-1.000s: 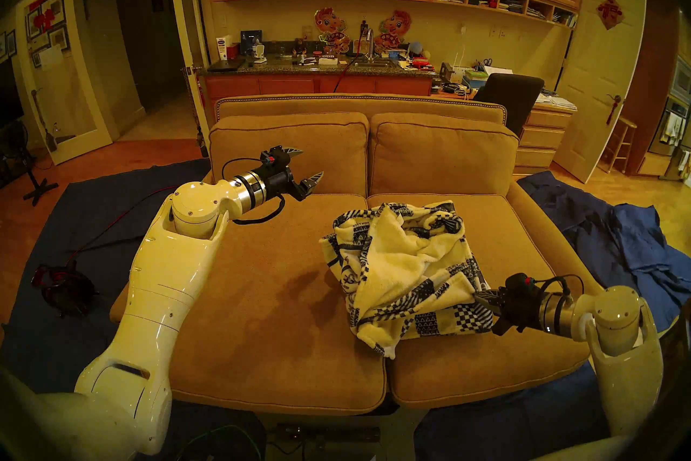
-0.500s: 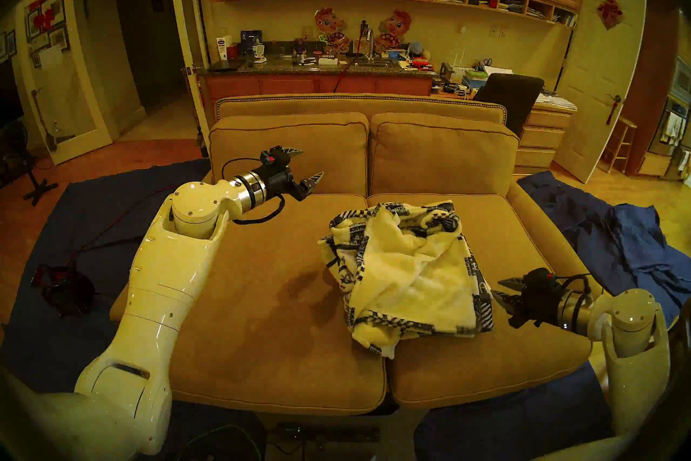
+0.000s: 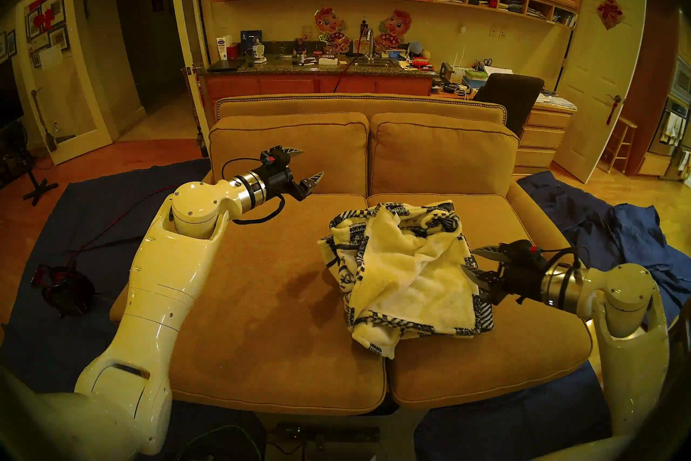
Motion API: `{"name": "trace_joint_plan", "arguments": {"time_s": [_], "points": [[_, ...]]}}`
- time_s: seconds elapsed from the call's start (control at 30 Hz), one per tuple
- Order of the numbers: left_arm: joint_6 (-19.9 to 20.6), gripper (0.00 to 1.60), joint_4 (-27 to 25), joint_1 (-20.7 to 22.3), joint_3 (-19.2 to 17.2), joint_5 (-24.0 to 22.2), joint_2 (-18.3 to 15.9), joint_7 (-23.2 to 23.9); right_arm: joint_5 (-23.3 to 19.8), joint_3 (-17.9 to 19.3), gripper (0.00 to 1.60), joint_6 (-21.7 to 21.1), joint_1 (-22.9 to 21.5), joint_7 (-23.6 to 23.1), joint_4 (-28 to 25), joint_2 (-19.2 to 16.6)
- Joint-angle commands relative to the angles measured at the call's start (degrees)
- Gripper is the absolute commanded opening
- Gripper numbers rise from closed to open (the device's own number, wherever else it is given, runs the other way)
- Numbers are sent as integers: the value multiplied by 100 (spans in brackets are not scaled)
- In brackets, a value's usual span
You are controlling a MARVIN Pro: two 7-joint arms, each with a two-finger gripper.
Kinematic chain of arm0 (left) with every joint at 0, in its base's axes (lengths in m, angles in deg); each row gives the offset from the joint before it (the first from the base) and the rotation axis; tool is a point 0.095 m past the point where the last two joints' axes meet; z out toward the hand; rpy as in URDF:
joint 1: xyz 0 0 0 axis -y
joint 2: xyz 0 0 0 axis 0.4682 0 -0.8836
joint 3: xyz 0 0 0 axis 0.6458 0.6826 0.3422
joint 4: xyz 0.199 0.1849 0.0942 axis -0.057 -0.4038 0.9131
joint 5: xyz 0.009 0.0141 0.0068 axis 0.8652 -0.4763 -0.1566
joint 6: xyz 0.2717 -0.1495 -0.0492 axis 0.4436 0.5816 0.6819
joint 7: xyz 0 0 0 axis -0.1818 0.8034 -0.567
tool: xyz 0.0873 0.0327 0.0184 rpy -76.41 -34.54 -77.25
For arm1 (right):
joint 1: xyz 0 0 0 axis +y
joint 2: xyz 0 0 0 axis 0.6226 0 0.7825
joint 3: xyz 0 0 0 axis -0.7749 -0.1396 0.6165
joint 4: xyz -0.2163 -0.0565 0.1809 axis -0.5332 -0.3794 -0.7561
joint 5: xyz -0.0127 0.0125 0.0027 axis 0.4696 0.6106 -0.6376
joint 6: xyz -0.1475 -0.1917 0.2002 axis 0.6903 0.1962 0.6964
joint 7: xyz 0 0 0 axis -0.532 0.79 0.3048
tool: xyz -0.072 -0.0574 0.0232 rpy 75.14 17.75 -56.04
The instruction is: Fold the blanket in half twice
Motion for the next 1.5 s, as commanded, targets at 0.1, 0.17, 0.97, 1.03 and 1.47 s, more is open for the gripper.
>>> {"name": "trace_joint_plan", "arguments": {"time_s": [0.1,0.17,0.97,1.03,1.47], "points": [[-18,160,-51,87,-18,9,-12,-11,-14,-1012,118,11,-894,763,24,-230],[-18,160,-51,87,-19,9,-11,-10,58,-1382,119,-65,-1415,862,317,-215],[-17,160,-49,80,-24,5,-7,-6,247,-2353,120,-50,-2273,1668,982,184],[-17,160,-50,81,-25,5,-6,-5,291,-2446,120,-77,-2440,1704,1137,252],[-17,160,-50,82,-26,8,-6,-4,478,-2809,111,-165,-3171,1756,1728,615]]}}
